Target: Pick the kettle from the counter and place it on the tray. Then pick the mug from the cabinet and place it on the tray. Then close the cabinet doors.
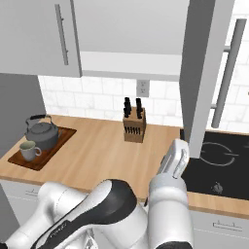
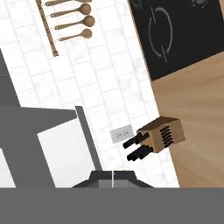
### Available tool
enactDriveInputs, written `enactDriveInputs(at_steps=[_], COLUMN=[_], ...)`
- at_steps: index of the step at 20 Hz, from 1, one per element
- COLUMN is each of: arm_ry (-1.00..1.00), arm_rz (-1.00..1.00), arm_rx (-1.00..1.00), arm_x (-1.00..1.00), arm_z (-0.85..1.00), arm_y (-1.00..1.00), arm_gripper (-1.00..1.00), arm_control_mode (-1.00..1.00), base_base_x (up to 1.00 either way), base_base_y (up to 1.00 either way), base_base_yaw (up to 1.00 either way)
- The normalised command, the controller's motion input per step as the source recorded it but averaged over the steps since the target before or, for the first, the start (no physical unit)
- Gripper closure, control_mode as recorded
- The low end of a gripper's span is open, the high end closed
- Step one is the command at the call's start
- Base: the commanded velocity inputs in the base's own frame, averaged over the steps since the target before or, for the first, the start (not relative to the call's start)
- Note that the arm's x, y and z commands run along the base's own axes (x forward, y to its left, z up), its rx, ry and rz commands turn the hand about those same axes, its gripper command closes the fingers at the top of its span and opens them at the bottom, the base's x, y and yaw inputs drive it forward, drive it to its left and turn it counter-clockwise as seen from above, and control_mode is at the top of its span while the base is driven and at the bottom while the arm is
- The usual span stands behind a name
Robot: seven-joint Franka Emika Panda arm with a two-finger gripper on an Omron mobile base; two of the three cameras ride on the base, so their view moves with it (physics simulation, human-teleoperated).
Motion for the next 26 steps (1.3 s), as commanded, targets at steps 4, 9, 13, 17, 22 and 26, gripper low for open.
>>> enactDriveInputs(at_steps=[4,9,13,17,22,26], arm_ry=[-0.23,-0.25,-0.23,-0.18,-0.1,-0.07], arm_rz=[0.0,0.0,0.0,0.0,0.03,0.03], arm_rx=[0.01,0.0,0.0,0.04,0.13,0.11], arm_x=[-0.39,-0.74,-0.94,-0.25,0.48,0.61], arm_z=[0.0,-0.02,-0.01,0.0,0.05,0.0], arm_y=[-0.47,-0.46,-0.49,-0.56,-0.68,-0.72], arm_gripper=[1.0,1.0,1.0,1.0,1.0,1.0], arm_control_mode=[-1.0,-1.0,-1.0,-1.0,-1.0,-1.0], base_base_x=[0.0,0.0,0.0,0.0,0.0,0.0], base_base_y=[0.0,0.0,0.0,0.0,0.0,0.0], base_base_yaw=[0.0,0.0,0.0,0.0,0.0,0.0])
